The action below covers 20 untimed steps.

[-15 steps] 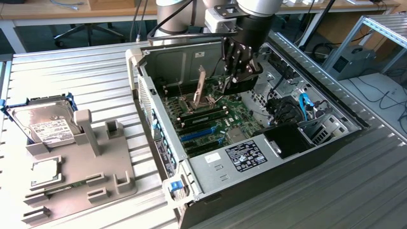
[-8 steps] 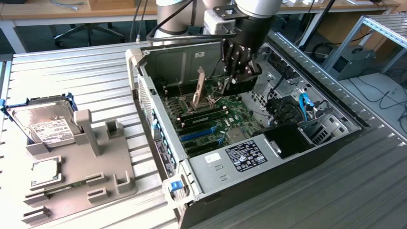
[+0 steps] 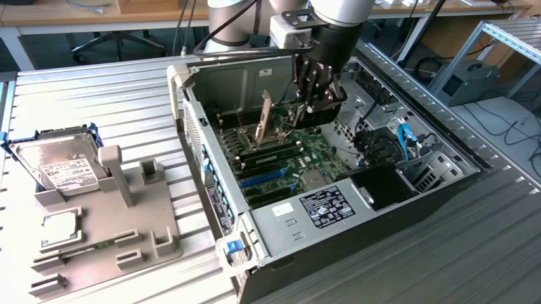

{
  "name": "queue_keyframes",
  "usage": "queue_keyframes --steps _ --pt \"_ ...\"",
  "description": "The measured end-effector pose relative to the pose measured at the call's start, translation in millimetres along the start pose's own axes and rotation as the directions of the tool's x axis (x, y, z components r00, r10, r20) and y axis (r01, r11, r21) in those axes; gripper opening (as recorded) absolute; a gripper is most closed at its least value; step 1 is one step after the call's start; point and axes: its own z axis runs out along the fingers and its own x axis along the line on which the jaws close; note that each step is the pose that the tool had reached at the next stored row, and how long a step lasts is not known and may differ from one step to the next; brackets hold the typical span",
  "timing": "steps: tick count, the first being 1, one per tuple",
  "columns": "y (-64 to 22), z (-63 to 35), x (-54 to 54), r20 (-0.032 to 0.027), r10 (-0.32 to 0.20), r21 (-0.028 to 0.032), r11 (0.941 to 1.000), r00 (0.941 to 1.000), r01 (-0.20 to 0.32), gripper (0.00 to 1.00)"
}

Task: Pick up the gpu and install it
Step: 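Insert the gpu into the slot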

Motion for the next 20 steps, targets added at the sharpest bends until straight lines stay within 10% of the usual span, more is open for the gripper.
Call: queue_keyframes --steps 20 --pt "5.2 4.9 2.9 0.0001 0.0 0.0 1.0 1.0 0.0 0.27"
